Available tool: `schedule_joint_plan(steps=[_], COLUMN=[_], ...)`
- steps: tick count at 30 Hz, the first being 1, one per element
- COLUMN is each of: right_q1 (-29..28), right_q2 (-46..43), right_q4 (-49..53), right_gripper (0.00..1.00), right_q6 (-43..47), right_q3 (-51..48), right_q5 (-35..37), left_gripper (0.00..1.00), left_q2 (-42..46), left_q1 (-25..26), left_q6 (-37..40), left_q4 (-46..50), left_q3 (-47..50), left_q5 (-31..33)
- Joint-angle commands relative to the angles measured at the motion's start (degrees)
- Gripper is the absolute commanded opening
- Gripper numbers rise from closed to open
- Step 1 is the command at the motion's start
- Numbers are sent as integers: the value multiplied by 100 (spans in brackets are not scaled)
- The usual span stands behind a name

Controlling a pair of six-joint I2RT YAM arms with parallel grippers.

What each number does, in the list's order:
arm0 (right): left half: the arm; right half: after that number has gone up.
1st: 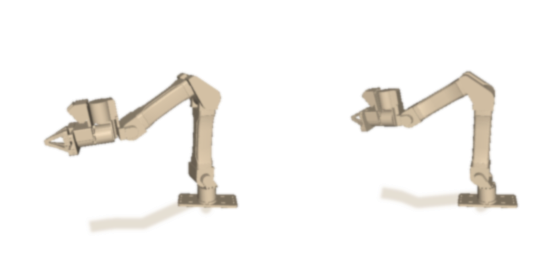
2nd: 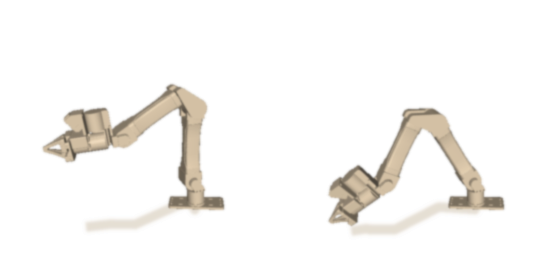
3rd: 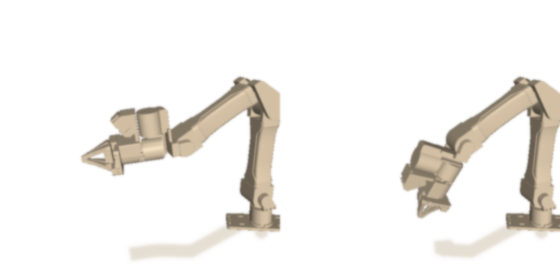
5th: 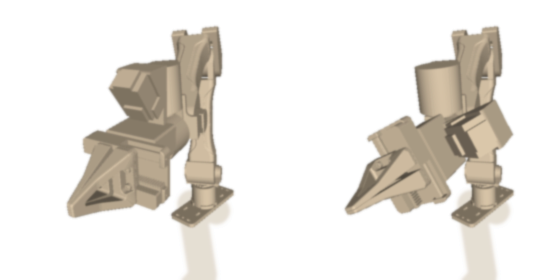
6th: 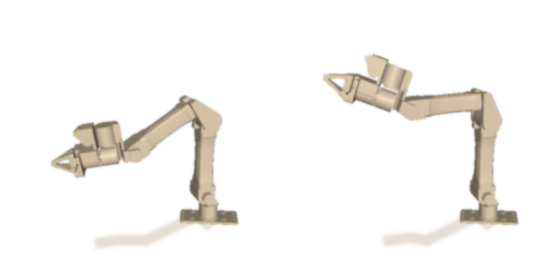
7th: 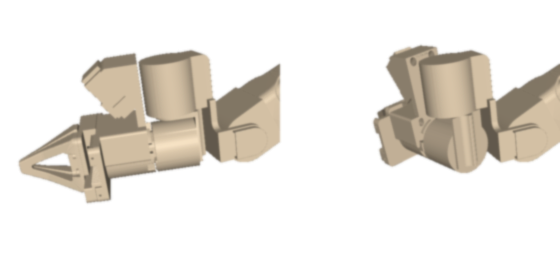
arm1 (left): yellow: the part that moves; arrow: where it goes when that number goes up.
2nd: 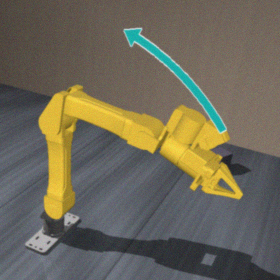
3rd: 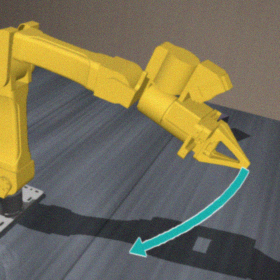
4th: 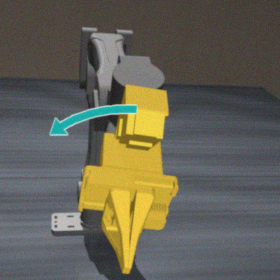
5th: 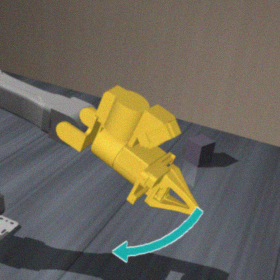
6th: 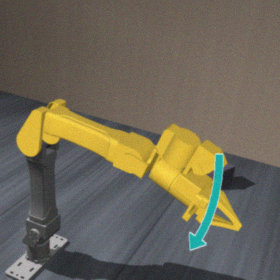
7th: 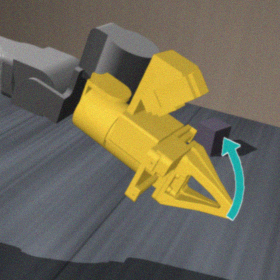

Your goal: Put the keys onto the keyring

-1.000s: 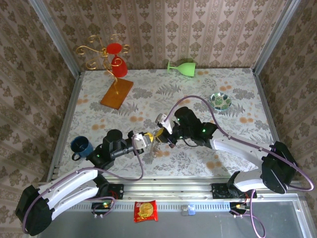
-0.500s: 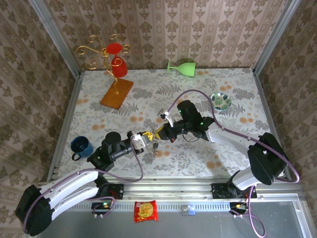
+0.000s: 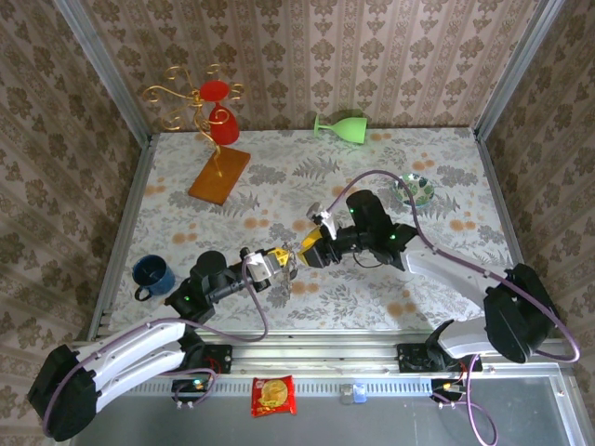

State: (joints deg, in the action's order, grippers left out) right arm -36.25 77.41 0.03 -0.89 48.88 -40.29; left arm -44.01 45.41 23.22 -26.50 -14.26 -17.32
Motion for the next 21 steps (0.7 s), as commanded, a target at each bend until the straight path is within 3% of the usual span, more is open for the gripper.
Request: schedule_joint_plan(steps=[1, 4, 8, 15, 21], right_q1=[21, -87, -525, -1172, -1389], right_q2=[-299, -516, -494, -191, -305], right_q4=[194, 2, 142, 234, 189], right_gripper=[49, 46, 45, 45, 42], right_q6=[519, 643, 817, -285, -1060], right_q3=[-116, -155, 80, 355, 171], right_q5=[302, 406, 1208, 2466, 3234], left_gripper=[0, 0, 0, 0, 0], left_q2=[153, 182, 187, 184, 182], left_q1=[33, 34, 36, 45, 89], left_q6=[-243, -300, -310, -495, -569], left_q4=[-347, -347, -338, -398, -492], left_q3=[79, 92, 95, 89, 152], left_q5=[-26, -17, 31, 219, 314])
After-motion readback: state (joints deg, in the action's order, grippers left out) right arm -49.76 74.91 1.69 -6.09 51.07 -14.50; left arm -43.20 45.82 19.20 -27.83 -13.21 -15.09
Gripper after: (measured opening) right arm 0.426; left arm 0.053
